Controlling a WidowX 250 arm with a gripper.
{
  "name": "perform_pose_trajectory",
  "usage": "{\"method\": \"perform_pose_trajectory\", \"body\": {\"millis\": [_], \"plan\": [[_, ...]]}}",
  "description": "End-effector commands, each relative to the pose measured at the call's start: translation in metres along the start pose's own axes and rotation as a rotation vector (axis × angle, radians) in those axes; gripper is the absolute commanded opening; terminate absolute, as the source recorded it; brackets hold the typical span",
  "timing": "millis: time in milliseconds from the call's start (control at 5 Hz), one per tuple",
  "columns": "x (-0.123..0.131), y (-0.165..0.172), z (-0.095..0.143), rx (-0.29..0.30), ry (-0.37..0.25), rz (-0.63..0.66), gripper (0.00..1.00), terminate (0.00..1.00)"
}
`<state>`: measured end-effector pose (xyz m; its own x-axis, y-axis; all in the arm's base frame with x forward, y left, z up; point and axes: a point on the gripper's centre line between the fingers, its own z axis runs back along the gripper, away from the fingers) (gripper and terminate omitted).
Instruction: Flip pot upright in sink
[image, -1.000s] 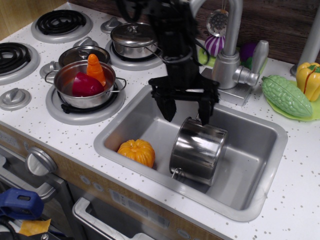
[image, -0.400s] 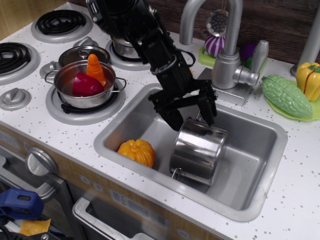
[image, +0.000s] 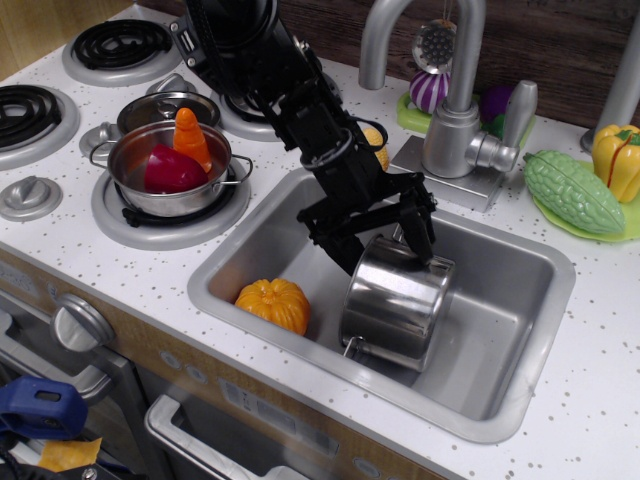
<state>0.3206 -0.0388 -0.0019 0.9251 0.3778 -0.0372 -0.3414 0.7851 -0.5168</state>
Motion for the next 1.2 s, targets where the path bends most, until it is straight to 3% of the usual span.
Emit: {"method": "perform_pose_trajectory", "body": {"millis": [0,400,1000], "plan": [[-0.006,-0.019,-0.007,-0.022,-0.096,0.050,0.00,0.00],[-0.007,-0.019,-0.012,0.056,-0.171,0.011,0.00,0.00],[0.011,-0.018,0.011,0.286,-0.246,-0.175,0.00,0.00]]}}
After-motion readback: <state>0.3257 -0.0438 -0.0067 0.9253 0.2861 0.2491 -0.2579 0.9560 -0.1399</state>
